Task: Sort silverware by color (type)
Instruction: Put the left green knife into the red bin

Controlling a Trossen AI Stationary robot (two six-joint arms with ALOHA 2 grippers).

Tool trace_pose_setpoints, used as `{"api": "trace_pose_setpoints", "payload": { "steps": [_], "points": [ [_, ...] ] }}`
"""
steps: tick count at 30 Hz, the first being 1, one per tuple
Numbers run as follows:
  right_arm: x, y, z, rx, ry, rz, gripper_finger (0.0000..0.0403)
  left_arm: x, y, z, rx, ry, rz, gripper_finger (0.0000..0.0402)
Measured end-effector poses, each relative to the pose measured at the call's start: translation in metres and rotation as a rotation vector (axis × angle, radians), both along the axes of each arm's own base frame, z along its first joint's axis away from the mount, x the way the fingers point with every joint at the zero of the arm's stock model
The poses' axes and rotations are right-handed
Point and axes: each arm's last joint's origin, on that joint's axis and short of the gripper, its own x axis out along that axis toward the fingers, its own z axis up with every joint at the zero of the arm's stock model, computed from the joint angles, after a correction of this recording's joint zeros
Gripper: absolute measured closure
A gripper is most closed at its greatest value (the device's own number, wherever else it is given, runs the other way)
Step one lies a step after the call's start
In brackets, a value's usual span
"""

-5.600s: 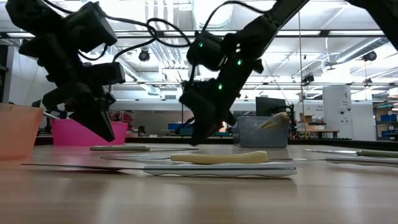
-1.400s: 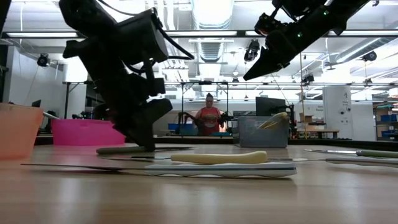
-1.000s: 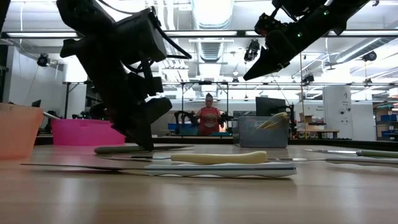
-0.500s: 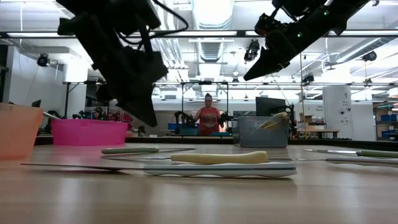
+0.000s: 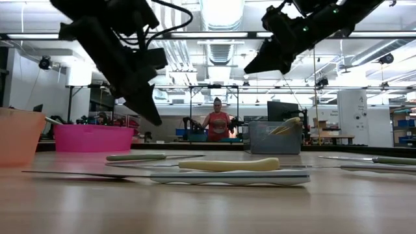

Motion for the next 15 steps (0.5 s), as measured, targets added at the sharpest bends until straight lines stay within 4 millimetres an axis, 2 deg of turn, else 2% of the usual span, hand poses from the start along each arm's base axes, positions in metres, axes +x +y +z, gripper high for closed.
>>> {"api": "trace_pose_setpoints", "payload": {
  "steps": [3, 6, 15],
  "points": [
    [0.009, 0.000, -0.001, 0.049, -0.004, -0.012, 0.0394, -0.006, 0.002, -0.002, 0.001, -0.034, -0.080, 0.0401],
    [0.019, 0.003, -0.011, 0.098, 0.023, -0.018, 0.0394, -0.013, 0.002, -0.006, -0.003, -0.052, -0.102, 0.0401],
    [0.053, 0.013, -0.051, 0.149, 0.168, -0.005, 0.0394, -0.020, -0.002, -0.020, -0.137, -0.074, -0.032, 0.0402]
  ]
}}
